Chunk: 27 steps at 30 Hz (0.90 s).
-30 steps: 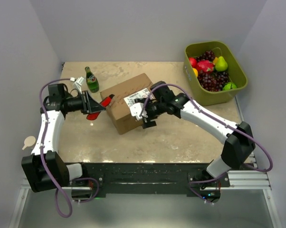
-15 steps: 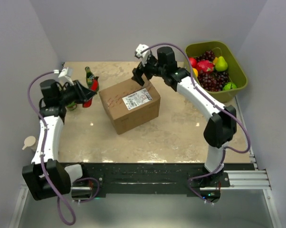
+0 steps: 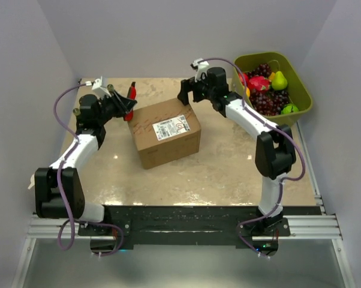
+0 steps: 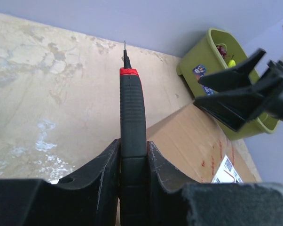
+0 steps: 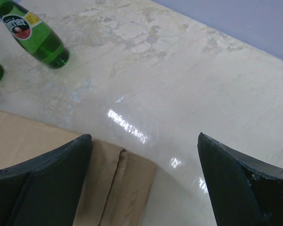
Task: Unpack the express box
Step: Adjust the express box at the center of the board.
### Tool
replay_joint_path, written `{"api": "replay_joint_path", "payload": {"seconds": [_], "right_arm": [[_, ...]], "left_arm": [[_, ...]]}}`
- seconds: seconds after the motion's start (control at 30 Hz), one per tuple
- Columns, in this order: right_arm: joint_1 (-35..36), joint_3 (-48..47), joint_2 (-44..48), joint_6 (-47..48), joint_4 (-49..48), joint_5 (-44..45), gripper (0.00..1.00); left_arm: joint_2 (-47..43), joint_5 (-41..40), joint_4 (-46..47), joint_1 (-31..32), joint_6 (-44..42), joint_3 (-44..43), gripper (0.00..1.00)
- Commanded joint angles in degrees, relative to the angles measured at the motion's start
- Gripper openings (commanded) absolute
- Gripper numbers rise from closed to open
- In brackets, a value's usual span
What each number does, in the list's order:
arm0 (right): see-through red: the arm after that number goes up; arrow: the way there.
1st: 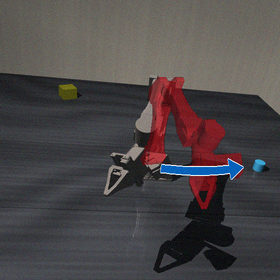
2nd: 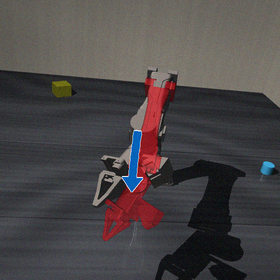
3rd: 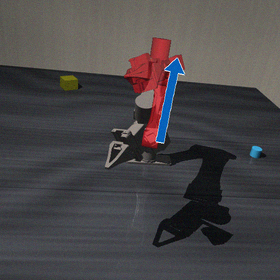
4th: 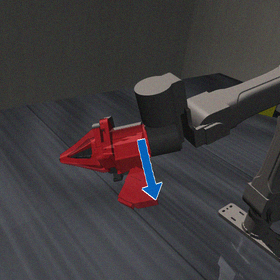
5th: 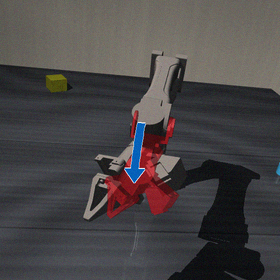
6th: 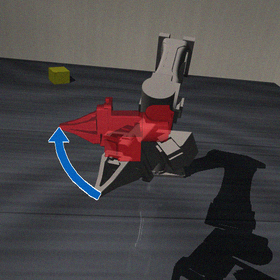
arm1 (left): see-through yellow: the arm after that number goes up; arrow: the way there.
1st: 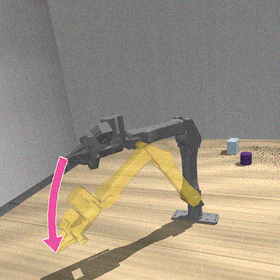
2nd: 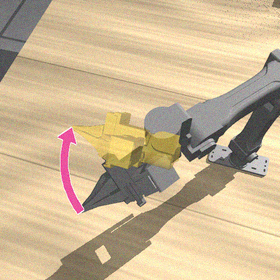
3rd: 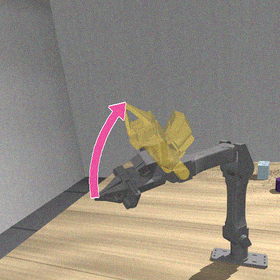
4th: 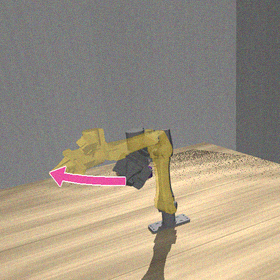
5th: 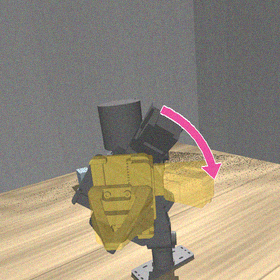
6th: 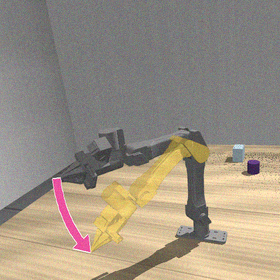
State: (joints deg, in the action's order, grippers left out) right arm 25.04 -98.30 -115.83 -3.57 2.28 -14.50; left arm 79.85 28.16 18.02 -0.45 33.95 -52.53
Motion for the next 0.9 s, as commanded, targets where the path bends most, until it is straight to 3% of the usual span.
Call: {"api": "replay_joint_path", "payload": {"seconds": [0.0,0.13,0.27,0.5,0.7,0.87], "right_arm": [[-0.6,9.7,9.5,-2.2,5.0,1.5,0.99],[-3.2,19.4,16.1,-1.8,6.4,1.4,0.99],[-6.2,23.0,20.1,-1.4,6.8,0.7,0.99],[-11.1,16.2,21.0,-0.3,6.0,-6.8,0.99],[-10.6,13.8,19.2,-4.6,1.8,-19.6,0.99],[-9.4,14.1,21.4,-3.0,3.1,-18.5,0.99]], "left_arm": [[3.3,2.4,14.5,2.5,6.9,1.2,0.0],[5.7,2.0,16.3,5.1,6.7,0.9,0.0],[7.4,1.9,16.8,7.8,6.8,0.0,0.0],[9.7,1.2,18.3,10.4,6.0,-0.9,0.0],[13.4,1.4,19.9,11.5,5.7,-4.2,0.0],[18.8,2.0,21.5,15.1,5.4,-8.8,0.0]]}}
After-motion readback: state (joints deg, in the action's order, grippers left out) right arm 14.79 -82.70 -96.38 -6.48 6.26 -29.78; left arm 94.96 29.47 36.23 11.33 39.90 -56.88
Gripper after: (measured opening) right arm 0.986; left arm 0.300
